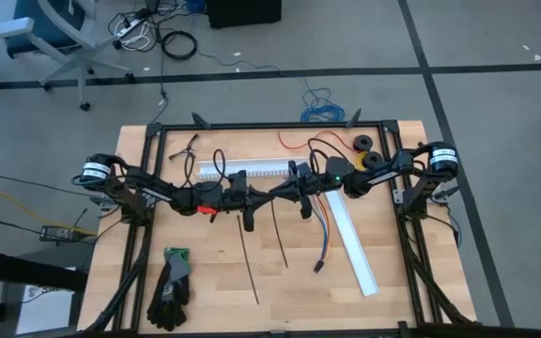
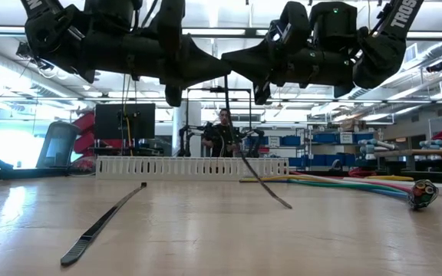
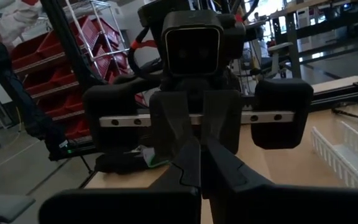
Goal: Ziptie cables
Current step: Prepare the black zip tie
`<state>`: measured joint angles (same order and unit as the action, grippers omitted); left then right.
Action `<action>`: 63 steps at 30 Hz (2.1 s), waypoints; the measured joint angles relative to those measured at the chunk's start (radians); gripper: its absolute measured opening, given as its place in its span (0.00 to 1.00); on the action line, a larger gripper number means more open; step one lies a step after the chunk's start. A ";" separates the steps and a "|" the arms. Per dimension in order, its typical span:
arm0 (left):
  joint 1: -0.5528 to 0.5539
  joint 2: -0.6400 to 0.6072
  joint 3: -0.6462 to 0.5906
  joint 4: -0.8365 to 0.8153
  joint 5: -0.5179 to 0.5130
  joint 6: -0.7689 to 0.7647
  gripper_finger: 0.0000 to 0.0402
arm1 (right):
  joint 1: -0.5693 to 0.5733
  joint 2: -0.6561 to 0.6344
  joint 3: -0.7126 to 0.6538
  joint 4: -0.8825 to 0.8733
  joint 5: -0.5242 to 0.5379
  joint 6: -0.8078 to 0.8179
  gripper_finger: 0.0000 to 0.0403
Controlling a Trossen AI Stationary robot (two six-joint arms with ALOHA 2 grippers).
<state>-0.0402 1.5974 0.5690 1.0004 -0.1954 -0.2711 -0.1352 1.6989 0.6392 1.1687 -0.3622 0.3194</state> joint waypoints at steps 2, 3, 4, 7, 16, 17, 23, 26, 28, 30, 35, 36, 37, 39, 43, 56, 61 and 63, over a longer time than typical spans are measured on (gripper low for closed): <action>0.000 0.000 0.000 0.000 0.000 0.000 0.01 | 0.000 0.000 0.000 0.000 0.000 0.001 0.00; 0.000 0.000 0.000 0.000 0.000 0.000 0.01 | 0.000 0.000 0.000 0.000 0.000 0.000 0.01; 0.000 0.000 0.000 0.000 0.000 0.000 0.01 | 0.000 0.000 0.000 0.001 0.000 0.000 0.02; 0.000 0.000 0.000 -0.002 -0.001 -0.010 0.01 | 0.001 0.000 0.000 0.003 -0.003 -0.010 0.06; 0.001 -0.001 0.000 -0.065 0.036 -0.018 0.00 | -0.018 -0.001 0.000 0.073 -0.016 -0.025 0.24; 0.001 -0.001 0.000 -0.076 0.041 -0.018 0.00 | -0.021 -0.001 0.000 0.094 -0.021 -0.029 0.25; 0.001 -0.001 0.000 -0.088 0.079 -0.021 0.00 | -0.032 -0.059 0.000 0.061 -0.076 -0.144 0.27; 0.004 -0.001 0.000 -0.109 0.081 -0.021 0.00 | -0.023 -0.125 0.000 -0.082 -0.070 -0.232 0.27; 0.013 -0.001 -0.001 -0.123 0.084 -0.021 0.00 | -0.002 -0.185 0.000 -0.244 -0.002 -0.301 0.27; 0.025 -0.001 -0.001 -0.126 0.097 -0.023 0.00 | 0.038 -0.248 0.000 -0.452 0.133 -0.394 0.27; 0.064 -0.001 -0.001 -0.127 0.161 -0.058 0.00 | 0.189 -0.351 0.000 -0.810 0.533 -0.553 0.27; 0.073 -0.001 -0.001 -0.129 0.166 -0.074 0.00 | 0.220 -0.353 0.000 -0.822 0.584 -0.577 0.27; 0.086 -0.001 -0.001 -0.134 0.175 -0.092 0.00 | 0.247 -0.351 0.000 -0.830 0.626 -0.609 0.27; 0.110 -0.001 -0.001 -0.133 0.193 -0.147 0.00 | 0.295 -0.326 0.000 -0.817 0.690 -0.694 0.27; 0.161 -0.001 -0.001 -0.132 0.244 -0.269 0.00 | 0.350 -0.232 0.000 -0.745 0.820 -0.871 0.27; 0.229 -0.001 -0.001 -0.140 0.315 -0.476 0.00 | 0.417 0.126 0.085 -0.490 0.944 -1.370 0.27; 0.230 -0.001 -0.001 -0.141 0.313 -0.507 0.00 | 0.447 0.223 0.174 -0.487 0.958 -1.533 0.27; 0.230 -0.001 -0.001 -0.139 0.312 -0.524 0.00 | 0.456 0.245 0.193 -0.488 0.961 -1.553 0.27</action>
<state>0.1902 1.5967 0.5682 0.8617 0.1161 -0.7948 0.3210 1.9437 0.8323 0.6811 0.5991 -1.2338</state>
